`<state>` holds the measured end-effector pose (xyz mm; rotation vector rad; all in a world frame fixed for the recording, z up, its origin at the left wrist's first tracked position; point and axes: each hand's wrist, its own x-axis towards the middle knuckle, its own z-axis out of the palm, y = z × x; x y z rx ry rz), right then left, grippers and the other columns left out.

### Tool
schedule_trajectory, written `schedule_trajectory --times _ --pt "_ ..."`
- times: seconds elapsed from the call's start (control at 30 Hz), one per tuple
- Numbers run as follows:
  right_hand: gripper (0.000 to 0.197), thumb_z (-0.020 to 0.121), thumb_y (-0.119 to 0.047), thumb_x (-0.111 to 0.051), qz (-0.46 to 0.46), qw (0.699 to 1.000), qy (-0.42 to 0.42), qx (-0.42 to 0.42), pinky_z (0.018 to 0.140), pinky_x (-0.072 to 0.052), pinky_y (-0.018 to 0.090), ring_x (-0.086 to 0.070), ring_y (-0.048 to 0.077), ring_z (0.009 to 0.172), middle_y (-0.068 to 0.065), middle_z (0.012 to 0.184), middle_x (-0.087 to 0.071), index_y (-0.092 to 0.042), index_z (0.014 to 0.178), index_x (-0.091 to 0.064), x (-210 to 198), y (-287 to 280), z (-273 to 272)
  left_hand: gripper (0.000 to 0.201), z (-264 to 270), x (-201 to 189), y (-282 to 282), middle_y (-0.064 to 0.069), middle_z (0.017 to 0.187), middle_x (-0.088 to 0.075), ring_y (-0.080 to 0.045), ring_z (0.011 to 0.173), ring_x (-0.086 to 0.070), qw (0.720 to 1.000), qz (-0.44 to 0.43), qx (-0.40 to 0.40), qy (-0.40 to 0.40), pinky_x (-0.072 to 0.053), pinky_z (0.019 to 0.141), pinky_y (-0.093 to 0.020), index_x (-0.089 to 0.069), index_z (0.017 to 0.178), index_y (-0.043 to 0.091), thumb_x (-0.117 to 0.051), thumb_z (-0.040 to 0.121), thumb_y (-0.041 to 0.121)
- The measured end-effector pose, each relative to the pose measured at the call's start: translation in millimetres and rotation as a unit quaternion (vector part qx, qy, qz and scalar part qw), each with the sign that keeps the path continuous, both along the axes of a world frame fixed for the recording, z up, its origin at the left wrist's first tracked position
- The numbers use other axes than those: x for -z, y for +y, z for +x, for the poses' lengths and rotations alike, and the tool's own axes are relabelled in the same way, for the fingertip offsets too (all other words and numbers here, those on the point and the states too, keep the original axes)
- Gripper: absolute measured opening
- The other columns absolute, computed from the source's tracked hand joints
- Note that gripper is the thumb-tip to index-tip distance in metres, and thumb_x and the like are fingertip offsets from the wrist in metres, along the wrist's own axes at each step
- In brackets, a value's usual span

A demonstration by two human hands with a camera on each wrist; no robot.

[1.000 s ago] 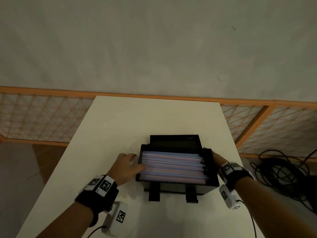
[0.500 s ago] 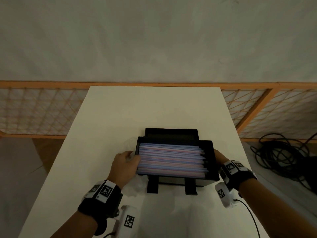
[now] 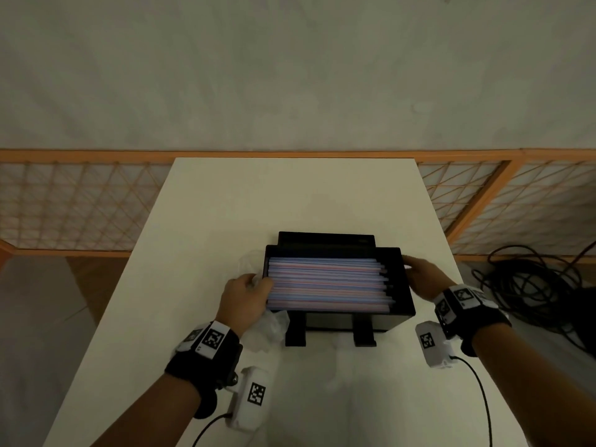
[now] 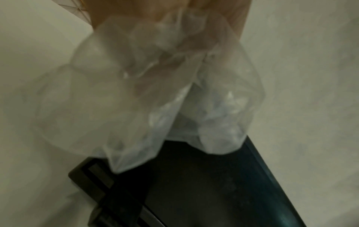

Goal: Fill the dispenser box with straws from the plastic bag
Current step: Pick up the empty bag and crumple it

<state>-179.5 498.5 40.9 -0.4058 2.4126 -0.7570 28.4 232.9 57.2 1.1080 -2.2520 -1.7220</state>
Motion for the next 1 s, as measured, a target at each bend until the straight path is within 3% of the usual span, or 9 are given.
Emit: schedule_trajectory --times 0.2,0.33,0.43,0.57,0.63,0.7,0.8,0.9,1.0 --pt "0.024 0.094 -0.009 -0.044 -0.048 0.998 0.033 0.02 0.095 -0.047 0.041 -0.063 0.026 0.096 0.004 0.1 -0.064 -0.016 0.106 -0.064 -49 11 -1 0.048 4 -15 -17 -0.009 0.098 -0.068 -0.025 0.093 -0.062 0.996 -0.043 -0.081 -0.002 -0.049 0.087 -0.036 -0.069 0.099 0.004 -0.063 0.083 0.049" --pt "0.021 0.094 -0.013 -0.044 -0.154 0.98 0.118 0.046 0.078 -0.051 0.041 -0.068 0.022 0.086 0.003 0.094 -0.067 -0.026 0.098 -0.06 -111 0 24 0.034 3 -49 -41 -0.015 0.126 -0.054 -0.027 0.115 -0.053 0.967 -0.127 -0.182 0.127 -0.042 0.096 -0.03 -0.058 0.119 0.013 -0.065 0.085 0.014" --pt "0.018 0.094 -0.02 -0.046 -0.237 0.968 0.089 0.004 0.069 -0.053 0.034 -0.069 0.021 0.077 0.007 0.093 -0.068 -0.023 0.103 -0.061 -148 -38 64 0.045 -8 -87 -35 -0.01 0.131 -0.046 -0.028 0.119 -0.052 0.938 -0.139 -0.18 0.262 -0.046 0.102 -0.044 -0.044 0.13 0.02 -0.056 0.088 0.007" --pt "0.046 0.091 -0.048 -0.045 -0.255 0.953 -0.136 -0.086 0.066 -0.056 0.033 -0.071 0.026 0.081 -0.001 0.11 -0.061 -0.031 0.133 -0.038 -158 -91 117 0.068 -26 -130 6 -0.004 0.143 -0.03 -0.008 0.127 -0.041 0.895 -0.079 -0.153 0.411 -0.042 0.106 -0.023 -0.014 0.145 0.016 -0.049 0.091 -0.005" --pt "0.052 0.09 -0.051 -0.045 -0.317 0.925 -0.191 -0.087 0.078 -0.057 0.04 -0.07 0.026 0.095 -0.009 0.119 -0.058 -0.034 0.138 -0.031 -157 -110 130 0.059 -27 -126 26 -0.009 0.141 -0.043 -0.013 0.123 -0.051 0.915 -0.02 -0.074 0.397 -0.047 0.101 -0.027 -0.027 0.143 0.012 -0.047 0.091 -0.005" --pt "0.046 0.092 -0.038 -0.049 -0.406 0.896 -0.172 -0.051 0.09 -0.054 0.04 -0.065 0.023 0.106 0.004 0.123 -0.062 -0.021 0.135 -0.041 -159 -121 130 0.041 -20 -115 44 -0.01 0.12 -0.062 -0.008 0.102 -0.063 0.94 0.033 0.0 0.339 -0.052 0.089 -0.03 -0.05 0.128 0.004 -0.045 0.088 -0.004" --pt "0.036 0.091 -0.009 -0.054 -0.44 0.892 -0.078 -0.064 0.089 -0.053 0.028 -0.064 0.017 0.106 0.012 0.116 -0.065 -0.007 0.127 -0.05 -158 -121 128 0.038 -7 -106 53 -0.012 0.102 -0.058 -0.007 0.087 -0.061 0.944 0.098 0.015 0.316 -0.052 0.078 -0.024 -0.06 0.107 -0.008 -0.047 0.076 0.009" --pt "0.041 0.09 -0.004 -0.05 -0.454 0.888 0.038 -0.066 0.091 -0.053 0.038 -0.062 0.021 0.11 0.01 0.12 -0.063 -0.013 0.129 -0.048 -149 -114 133 0.054 2 -106 51 0.002 0.11 -0.061 -0.008 0.095 -0.064 0.898 0.311 -0.015 0.311 -0.055 0.076 -0.028 -0.057 0.119 0.007 -0.064 0.071 0.031" --pt "0.048 0.081 0.005 -0.044 -0.415 0.9 0.122 -0.056 0.081 -0.055 0.048 -0.065 0.024 0.097 0.01 0.108 -0.067 -0.015 0.124 -0.049 -145 -109 137 0.066 1 -122 61 -0.009 0.13 -0.06 -0.024 0.112 -0.06 0.871 0.409 0.064 0.265 -0.054 0.081 -0.042 -0.047 0.136 0.018 -0.052 0.082 0.055"
